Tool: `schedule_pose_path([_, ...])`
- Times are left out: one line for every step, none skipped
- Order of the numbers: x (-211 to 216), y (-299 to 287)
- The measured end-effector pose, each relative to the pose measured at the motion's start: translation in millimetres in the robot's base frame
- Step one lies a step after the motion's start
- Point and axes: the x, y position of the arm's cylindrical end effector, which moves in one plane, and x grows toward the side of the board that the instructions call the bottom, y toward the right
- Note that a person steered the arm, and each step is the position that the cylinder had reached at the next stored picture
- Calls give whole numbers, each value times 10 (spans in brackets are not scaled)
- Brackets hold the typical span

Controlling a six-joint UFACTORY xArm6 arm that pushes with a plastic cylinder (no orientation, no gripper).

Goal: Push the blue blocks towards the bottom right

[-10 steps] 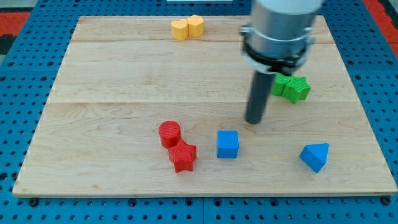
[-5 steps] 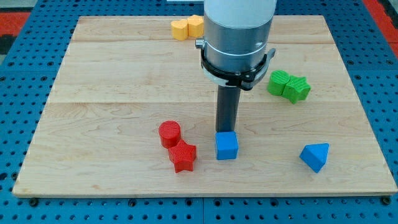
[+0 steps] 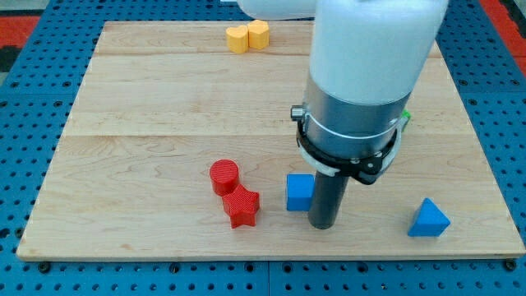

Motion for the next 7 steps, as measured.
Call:
schedule_pose_path([-50, -354])
schedule_pose_path([-307, -588])
schedule_pose_path([-458, -526])
schedule_pose_path([-624, 9])
schedule_pose_path([-788, 24])
schedule_pose_path([-883, 207])
schedule_pose_path([-768, 520])
